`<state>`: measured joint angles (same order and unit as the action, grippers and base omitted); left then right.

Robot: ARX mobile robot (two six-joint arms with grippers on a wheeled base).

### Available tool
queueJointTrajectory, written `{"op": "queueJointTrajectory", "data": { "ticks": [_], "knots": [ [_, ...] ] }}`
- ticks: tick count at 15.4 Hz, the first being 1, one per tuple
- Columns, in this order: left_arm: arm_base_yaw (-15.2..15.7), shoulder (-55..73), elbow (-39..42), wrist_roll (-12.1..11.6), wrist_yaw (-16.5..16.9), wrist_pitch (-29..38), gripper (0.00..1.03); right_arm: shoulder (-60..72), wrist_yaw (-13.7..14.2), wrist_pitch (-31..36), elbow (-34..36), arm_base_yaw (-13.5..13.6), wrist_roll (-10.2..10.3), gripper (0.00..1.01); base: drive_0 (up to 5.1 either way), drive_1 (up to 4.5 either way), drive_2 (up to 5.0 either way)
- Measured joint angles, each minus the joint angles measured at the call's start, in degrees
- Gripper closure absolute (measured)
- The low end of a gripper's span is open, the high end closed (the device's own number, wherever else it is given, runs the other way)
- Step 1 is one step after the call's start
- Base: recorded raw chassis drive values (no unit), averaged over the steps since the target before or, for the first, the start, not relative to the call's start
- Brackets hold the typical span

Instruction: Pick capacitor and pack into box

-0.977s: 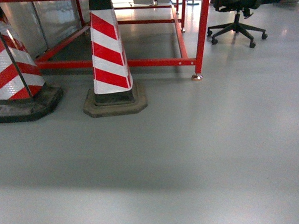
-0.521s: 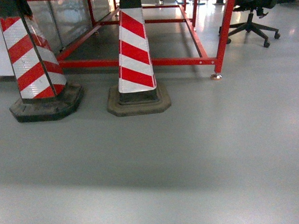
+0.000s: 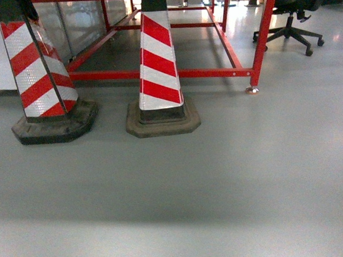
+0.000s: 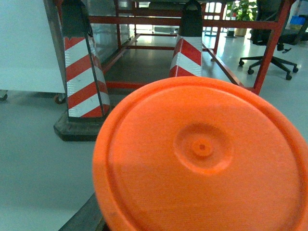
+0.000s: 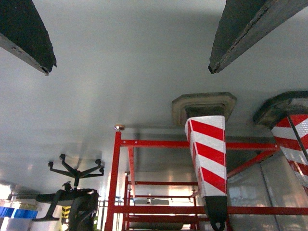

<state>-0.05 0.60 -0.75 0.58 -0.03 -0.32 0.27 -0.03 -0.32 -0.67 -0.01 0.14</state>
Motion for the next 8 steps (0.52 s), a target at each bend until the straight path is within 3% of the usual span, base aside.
{"op": "queueJointTrajectory", "data": {
  "ticks": [8],
  "knots": [
    [0.0, 0.0, 0.0, 0.0, 0.0, 0.2, 0.59, 0.0, 0.0, 0.3, 0.0, 0.0, 0.0, 0.03, 0.1, 4.14, -3.9]
  ]
}}
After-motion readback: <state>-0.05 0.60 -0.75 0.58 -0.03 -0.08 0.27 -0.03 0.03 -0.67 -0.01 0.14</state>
